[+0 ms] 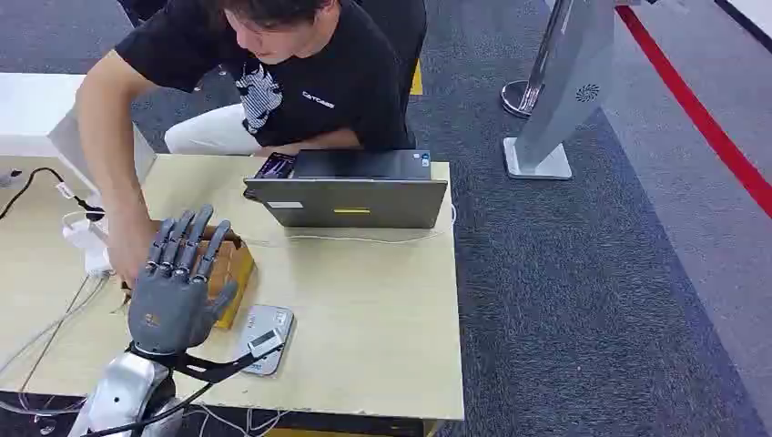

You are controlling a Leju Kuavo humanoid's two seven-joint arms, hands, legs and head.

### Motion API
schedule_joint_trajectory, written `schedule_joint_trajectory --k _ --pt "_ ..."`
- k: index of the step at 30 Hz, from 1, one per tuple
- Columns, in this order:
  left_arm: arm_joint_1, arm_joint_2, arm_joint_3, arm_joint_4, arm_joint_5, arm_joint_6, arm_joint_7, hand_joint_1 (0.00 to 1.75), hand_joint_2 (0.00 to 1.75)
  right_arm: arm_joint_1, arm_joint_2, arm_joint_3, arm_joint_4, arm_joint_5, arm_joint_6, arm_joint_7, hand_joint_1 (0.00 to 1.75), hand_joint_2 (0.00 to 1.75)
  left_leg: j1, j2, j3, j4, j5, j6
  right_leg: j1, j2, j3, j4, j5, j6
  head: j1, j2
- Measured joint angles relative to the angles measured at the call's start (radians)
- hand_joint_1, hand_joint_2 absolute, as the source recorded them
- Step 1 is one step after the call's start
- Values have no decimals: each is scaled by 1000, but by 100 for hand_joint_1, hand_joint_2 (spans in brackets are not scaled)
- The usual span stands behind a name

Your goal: Pass the card to the sensor for recognition and then transmit it.

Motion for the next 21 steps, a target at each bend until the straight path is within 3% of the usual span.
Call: schedule_joint_trajectory --k 21 --pt "-25 8 19 142 27 41 -25 0 175 0 0 24 3 -1 1 0 0 175 0 0 -1 0 0 0 0 0 0 0 0 0 0 0"
